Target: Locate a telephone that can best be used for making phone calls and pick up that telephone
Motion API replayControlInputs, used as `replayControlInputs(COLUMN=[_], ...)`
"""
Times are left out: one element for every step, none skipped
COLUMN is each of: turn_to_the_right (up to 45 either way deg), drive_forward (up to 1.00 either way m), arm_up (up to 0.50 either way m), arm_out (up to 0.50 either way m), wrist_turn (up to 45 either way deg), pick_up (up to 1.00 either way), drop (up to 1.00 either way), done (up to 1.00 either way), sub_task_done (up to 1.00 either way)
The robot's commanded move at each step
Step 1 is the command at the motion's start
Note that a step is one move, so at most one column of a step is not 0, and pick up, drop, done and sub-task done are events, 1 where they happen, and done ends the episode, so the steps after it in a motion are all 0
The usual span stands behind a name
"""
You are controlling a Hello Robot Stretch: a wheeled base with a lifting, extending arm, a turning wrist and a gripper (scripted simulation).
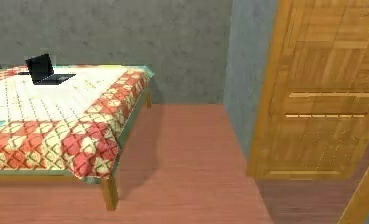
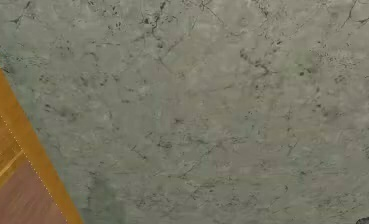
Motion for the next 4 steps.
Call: replayControlInputs(turn_to_the_right=[-45.0,-45.0,-33.0,0.0], drive_forward=[0.0,0.0,0.0,0.6], arm_up=[0.0,0.0,0.0,0.0], arm_out=[0.0,0.0,0.0,0.0], wrist_turn=[0.0,0.0,0.0,0.0], pick_up=[0.0,0.0,0.0,0.0], drop=[0.0,0.0,0.0,0.0], done=[0.0,0.0,0.0,0.0], sub_task_done=[0.0,0.0,0.0,0.0])
